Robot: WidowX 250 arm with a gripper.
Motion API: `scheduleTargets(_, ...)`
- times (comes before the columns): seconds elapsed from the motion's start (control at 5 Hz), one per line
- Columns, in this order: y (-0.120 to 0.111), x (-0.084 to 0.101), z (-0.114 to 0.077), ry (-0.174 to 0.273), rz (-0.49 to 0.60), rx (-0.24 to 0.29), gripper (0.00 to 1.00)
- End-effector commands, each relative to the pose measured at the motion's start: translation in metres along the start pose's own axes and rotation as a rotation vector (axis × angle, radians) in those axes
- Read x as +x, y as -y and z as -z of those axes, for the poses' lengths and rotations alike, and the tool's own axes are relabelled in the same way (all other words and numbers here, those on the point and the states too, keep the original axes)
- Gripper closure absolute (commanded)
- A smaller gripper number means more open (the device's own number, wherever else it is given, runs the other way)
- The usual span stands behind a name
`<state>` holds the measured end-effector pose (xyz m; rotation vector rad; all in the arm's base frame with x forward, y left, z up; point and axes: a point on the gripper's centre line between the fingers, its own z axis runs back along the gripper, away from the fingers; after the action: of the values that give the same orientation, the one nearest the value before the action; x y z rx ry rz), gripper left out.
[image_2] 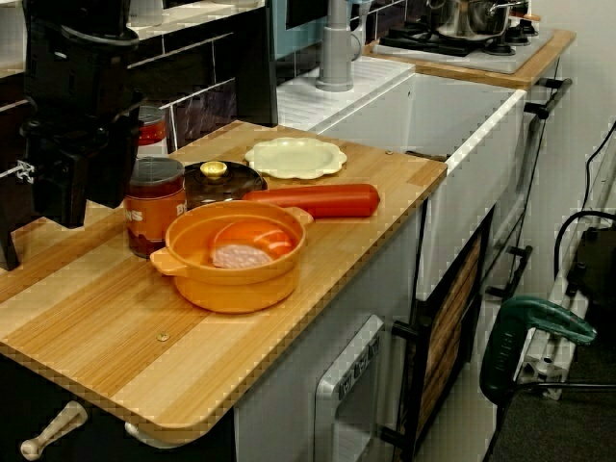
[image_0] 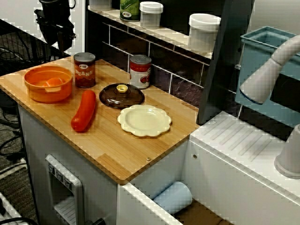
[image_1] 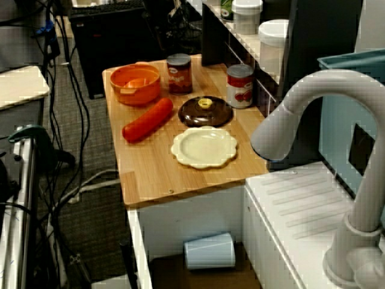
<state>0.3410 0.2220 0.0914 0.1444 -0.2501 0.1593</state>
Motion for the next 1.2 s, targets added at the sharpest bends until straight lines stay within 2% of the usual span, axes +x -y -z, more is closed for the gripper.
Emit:
scheduleTargets(0.0,-0.004,0.003,-0.01,0.037,0.022,0.035,1.0)
scheduleTargets(0.6,0.016,0.005,0.008,-0.001,0.068,0.032,1.0)
scheduleTargets(0.8,0.023,0.008,0.009,-0.025,0.087,-0.001,1.0)
scheduleTargets(1.0,0.027,0.01,0.006,-0.048,0.091,-0.067,1.0)
